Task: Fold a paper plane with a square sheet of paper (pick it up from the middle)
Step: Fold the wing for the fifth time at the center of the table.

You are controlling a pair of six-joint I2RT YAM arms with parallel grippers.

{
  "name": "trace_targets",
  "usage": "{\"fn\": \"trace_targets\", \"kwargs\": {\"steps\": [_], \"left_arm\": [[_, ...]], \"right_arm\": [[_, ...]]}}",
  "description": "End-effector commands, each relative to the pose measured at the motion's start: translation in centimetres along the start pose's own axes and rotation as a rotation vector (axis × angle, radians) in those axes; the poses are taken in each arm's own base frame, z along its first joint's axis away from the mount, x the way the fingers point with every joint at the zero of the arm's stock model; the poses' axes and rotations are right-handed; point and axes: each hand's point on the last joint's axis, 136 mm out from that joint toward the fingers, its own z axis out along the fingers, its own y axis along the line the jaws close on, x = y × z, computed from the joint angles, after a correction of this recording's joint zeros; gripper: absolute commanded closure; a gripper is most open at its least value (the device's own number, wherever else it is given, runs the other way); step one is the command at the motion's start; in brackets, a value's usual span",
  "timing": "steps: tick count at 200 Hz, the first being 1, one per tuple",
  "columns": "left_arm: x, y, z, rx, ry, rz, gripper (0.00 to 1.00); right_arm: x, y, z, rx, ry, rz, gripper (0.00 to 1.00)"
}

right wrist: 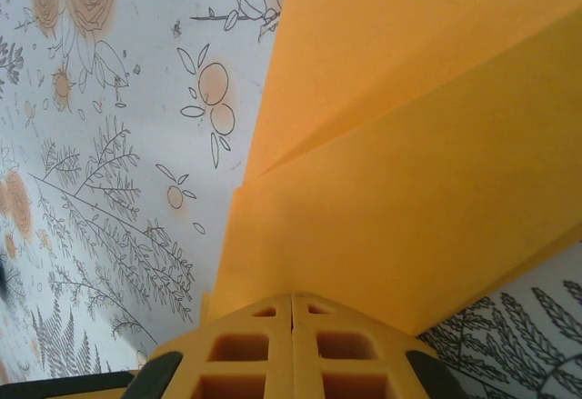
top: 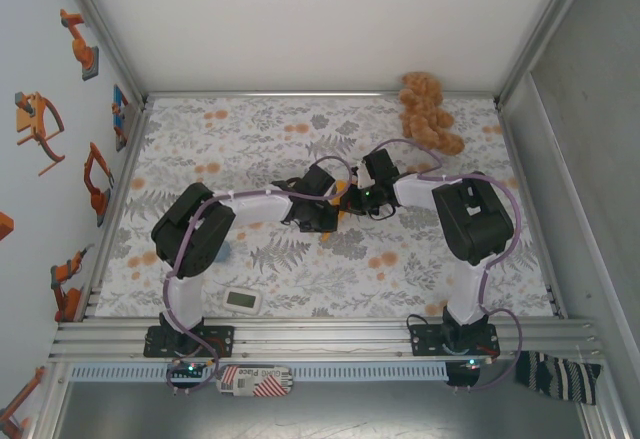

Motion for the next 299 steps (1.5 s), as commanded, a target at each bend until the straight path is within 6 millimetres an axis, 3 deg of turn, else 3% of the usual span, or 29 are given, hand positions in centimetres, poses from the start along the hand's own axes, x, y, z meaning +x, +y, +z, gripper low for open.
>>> {"fn": "trace_targets", "kwargs": {"steps": [1,97,203,223,258,275,299], "left_arm": [[5.3,2.0,-0.2,-0.085,0.169,-0.03,0.99],[6.8,2.5,-0.7,-0.109,0.193,-0.035,0.99],[10.0,3.7,-1.1,-0.138,0.202,-0.091,1.0],[8.4,2.1,-2.6,-0.089,0.136,-0.063,0.99],[3.2,-1.0,-4.8,0.008,0.0,-0.008,0.98],[1.1,-1.5,-4.4,0.038,-0.016,-0.01,0.98],[-0.6,-0.7,-2.9,0.027,-0.008,-0.013,0.99]], "right_arm": [[6.5,-9.3,2.0,0.32,0.17,0.148,1.0],[6.6,-9.7,2.1,0.335,0.179,0.157,1.0],[6.9,-10.0,2.1,0.338,0.187,0.161,1.0],[6.9,-9.8,2.0,0.329,0.185,0.158,1.0],[7.1,-9.8,2.0,0.328,0.187,0.156,1.0],[7.1,-9.9,2.1,0.327,0.189,0.16,1.0],[7.1,-9.8,2.1,0.324,0.188,0.16,1.0]]}}
